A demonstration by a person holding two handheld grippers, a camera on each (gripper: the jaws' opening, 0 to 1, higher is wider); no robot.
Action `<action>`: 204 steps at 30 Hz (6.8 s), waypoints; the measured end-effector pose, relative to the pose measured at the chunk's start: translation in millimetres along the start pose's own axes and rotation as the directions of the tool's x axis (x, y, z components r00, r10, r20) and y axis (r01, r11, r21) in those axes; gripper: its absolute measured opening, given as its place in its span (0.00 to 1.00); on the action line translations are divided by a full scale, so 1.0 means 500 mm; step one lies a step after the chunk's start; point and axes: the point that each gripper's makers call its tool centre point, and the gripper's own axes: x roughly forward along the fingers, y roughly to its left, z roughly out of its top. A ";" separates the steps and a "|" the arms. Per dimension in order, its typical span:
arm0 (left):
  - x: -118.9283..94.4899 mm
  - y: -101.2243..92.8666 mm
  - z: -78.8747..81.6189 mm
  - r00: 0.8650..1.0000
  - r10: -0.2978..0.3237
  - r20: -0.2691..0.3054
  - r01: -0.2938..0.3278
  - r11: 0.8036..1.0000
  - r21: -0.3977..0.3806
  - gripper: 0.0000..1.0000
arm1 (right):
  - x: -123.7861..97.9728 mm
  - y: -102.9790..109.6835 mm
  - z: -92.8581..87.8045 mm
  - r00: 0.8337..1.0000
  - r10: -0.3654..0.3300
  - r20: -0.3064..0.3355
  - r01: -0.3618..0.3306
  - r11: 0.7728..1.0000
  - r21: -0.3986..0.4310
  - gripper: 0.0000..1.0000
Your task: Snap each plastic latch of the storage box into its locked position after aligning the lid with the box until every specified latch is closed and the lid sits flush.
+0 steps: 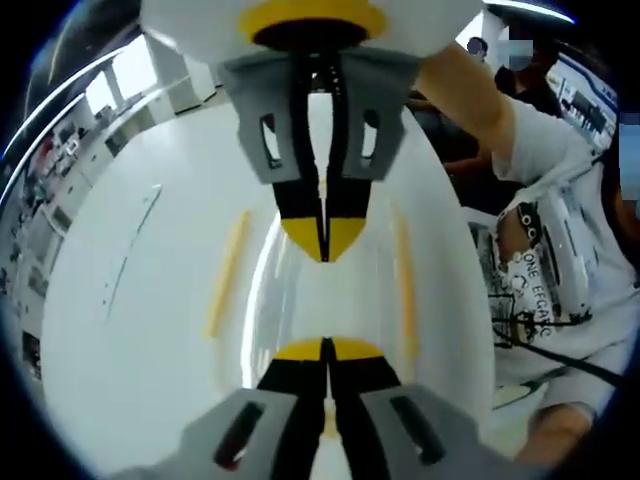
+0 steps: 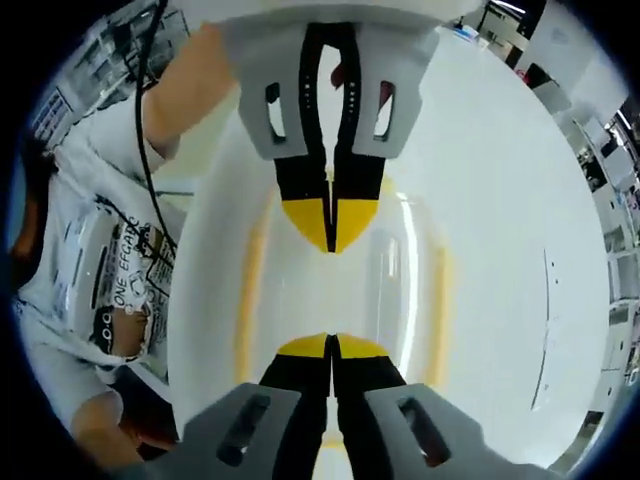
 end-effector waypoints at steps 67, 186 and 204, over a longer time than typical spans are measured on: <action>-0.065 0.003 -0.110 0.873 0.100 0.477 -0.043 0.991 -0.129 0.00 | -0.018 0.027 0.005 0.964 -0.045 -0.261 0.041 0.999 -0.020 0.00; -0.024 -0.002 -0.103 0.861 0.013 0.509 0.028 0.997 -0.073 0.00 | 0.000 0.031 0.015 0.968 -0.083 -0.236 0.074 0.996 -0.044 0.00; -0.041 0.048 -0.110 0.846 0.098 0.524 -0.015 0.987 -0.160 0.00 | -0.007 0.026 0.019 0.968 -0.108 -0.225 0.097 0.994 -0.057 0.00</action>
